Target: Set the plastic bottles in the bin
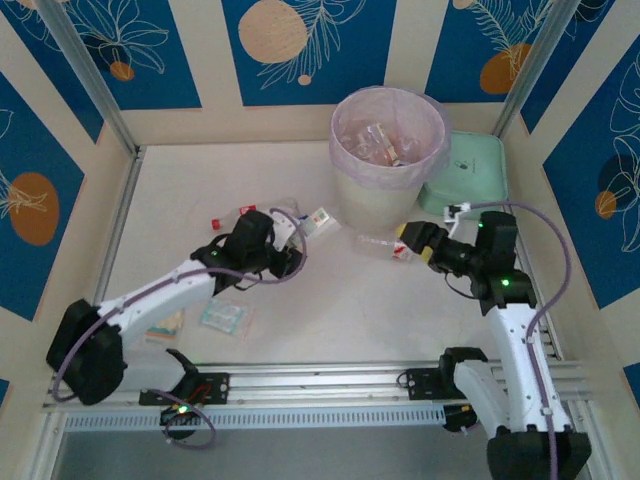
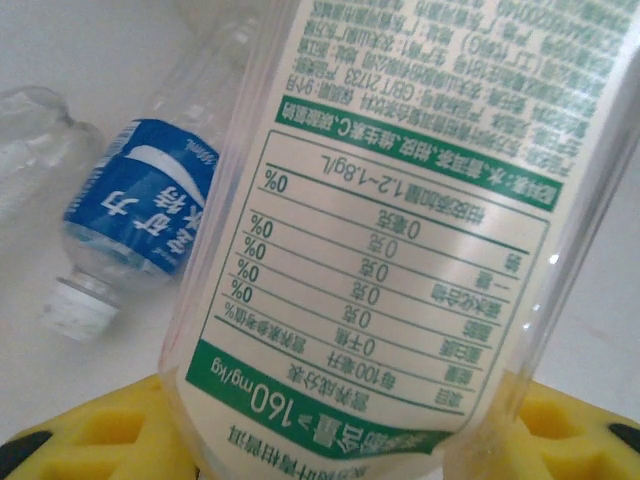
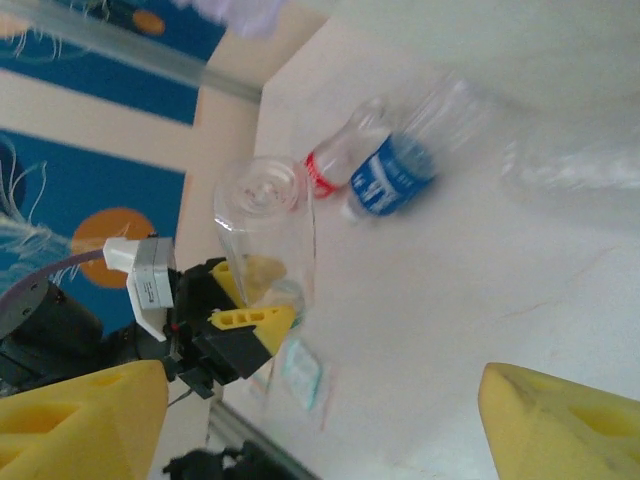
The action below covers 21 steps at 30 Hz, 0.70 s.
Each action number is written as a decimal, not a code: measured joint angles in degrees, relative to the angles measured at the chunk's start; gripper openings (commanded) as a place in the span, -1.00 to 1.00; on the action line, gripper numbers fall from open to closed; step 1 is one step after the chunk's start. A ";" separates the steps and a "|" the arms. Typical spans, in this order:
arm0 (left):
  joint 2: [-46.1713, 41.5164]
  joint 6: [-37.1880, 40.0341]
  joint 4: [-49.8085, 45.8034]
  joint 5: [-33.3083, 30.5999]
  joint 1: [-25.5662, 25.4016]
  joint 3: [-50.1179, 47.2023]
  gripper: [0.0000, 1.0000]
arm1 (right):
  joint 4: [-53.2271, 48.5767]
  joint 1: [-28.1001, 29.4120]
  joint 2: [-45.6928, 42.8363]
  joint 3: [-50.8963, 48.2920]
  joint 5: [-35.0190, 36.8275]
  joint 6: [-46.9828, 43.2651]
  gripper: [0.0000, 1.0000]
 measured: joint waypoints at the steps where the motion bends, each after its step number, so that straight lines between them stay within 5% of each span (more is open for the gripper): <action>1: -1.36 -1.38 1.62 0.79 -0.15 -1.86 -0.18 | 1.16 2.54 0.94 0.09 0.63 0.42 0.76; 3: -3.80 -4.28 4.48 1.68 -0.57 -5.51 -0.18 | 3.06 8.44 3.96 1.09 2.38 1.09 0.98; 9: -6.99 -8.33 8.11 1.81 -3.08 -7.76 -0.17 | 4.52 22.69 15.85 8.13 10.51 -0.35 0.98; 13: -7.34 -8.74 9.38 1.84 -5.40 -7.74 -0.17 | 5.27 26.82 21.18 11.69 13.60 -1.77 1.00; 16: -7.26 -8.85 9.42 1.84 -6.16 -7.72 -0.17 | 6.32 27.52 23.17 12.35 14.19 -1.64 0.87; 21: -7.08 -9.18 9.38 1.81 -6.99 -7.69 -0.17 | 7.17 28.06 24.39 12.94 14.71 -1.29 0.38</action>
